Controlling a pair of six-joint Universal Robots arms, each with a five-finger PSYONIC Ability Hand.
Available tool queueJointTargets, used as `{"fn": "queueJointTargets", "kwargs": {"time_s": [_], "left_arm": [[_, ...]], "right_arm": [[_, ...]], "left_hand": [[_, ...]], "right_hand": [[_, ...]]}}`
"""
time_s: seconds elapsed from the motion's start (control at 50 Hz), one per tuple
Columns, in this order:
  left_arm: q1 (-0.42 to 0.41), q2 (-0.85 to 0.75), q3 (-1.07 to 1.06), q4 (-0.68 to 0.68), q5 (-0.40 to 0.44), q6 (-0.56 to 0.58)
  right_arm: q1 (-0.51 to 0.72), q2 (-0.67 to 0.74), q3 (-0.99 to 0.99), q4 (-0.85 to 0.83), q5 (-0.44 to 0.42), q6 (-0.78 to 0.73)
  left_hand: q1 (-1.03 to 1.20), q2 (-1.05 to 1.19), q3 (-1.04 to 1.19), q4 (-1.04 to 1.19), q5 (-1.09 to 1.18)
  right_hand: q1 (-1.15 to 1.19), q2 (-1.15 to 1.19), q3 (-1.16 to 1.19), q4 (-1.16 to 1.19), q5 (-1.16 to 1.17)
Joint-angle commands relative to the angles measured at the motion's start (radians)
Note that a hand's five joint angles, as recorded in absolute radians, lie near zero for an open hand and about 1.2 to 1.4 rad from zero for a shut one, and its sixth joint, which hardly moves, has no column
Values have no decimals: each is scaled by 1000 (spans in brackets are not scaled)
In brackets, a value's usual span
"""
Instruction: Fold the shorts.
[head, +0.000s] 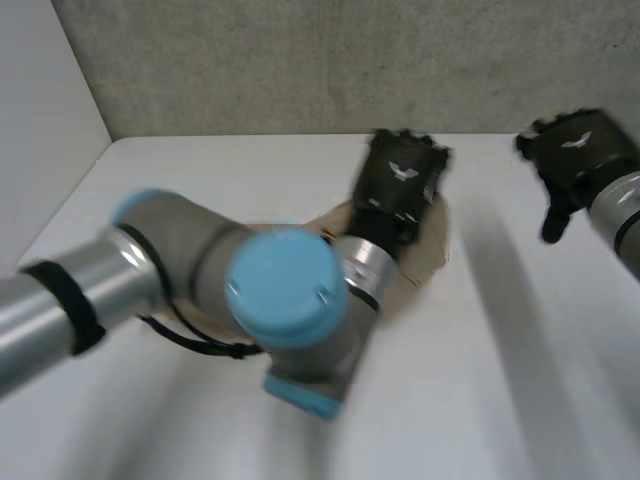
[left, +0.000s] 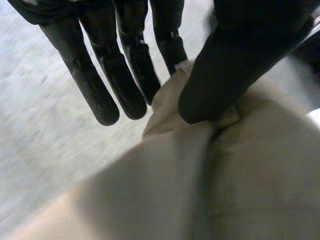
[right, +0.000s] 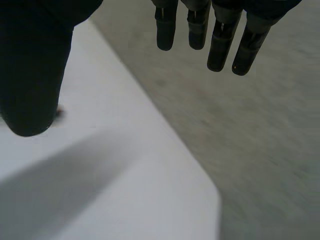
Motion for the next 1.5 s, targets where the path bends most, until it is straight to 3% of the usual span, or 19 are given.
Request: {"fn": "queueJointTargets", "kwargs": {"time_s": [0.02,0.14,0.24,0.28,0.38,0.46,0.68,0.82,1.0,1.14,1.34,1.46,1.5], "left_arm": [[-83,-49,-76,44,72,5],[-55,63,-156,35,62,4],[54,249,-297,1,64,-3],[61,300,-331,-17,64,-4],[120,428,-427,-73,62,-6],[233,518,-504,-177,65,-10],[468,538,-553,-542,76,-81],[598,526,-592,-588,81,-81],[643,465,-596,-519,173,-81],[635,445,-602,-473,230,-87],[624,439,-610,-441,230,-88],[624,442,-624,-415,231,-88],[626,442,-625,-407,231,-88]], "right_arm": [[-40,-8,-27,-61,108,32],[-35,-34,-32,-61,101,29],[-32,-37,-30,-51,69,31],[-29,-40,-23,-41,50,31],[-14,-74,-3,76,-8,51],[29,-75,-7,198,-59,127],[49,9,-3,338,-279,267],[95,86,26,325,-290,264],[130,169,60,227,-263,267],[153,175,121,48,-174,266],[170,172,155,-29,-135,263],[172,170,146,-31,-149,252],[173,172,142,-31,-151,250]], "left_hand": [[-767,-783,-796,-796,-782],[-778,-795,-807,-808,-793],[-778,-795,-807,-808,-793],[-784,-801,-813,-814,-799],[-784,-801,-813,-814,-799],[-758,-775,-787,-788,-773],[-693,-710,-722,-723,-708],[-690,-707,-719,-720,-705],[-576,-593,-605,-606,-591],[-468,-484,-496,-497,-482],[-338,-355,-367,-368,-353],[-209,-226,-238,-239,-224],[-145,-161,-173,-174,-159]], "right_hand": [[-31,-51,-100,-66,-75],[-31,-51,-100,-66,-75],[-31,-51,-100,-66,-75],[-31,-51,-100,-66,-75],[-31,-51,-100,-66,-75],[-31,-51,-100,-66,-75],[-31,-51,-100,-66,-75],[32,12,-37,-3,-12],[211,191,142,176,167],[510,491,441,475,467],[757,737,688,722,713],[1164,1145,1095,1129,1121],[1190,1171,1122,1156,1147]]}}
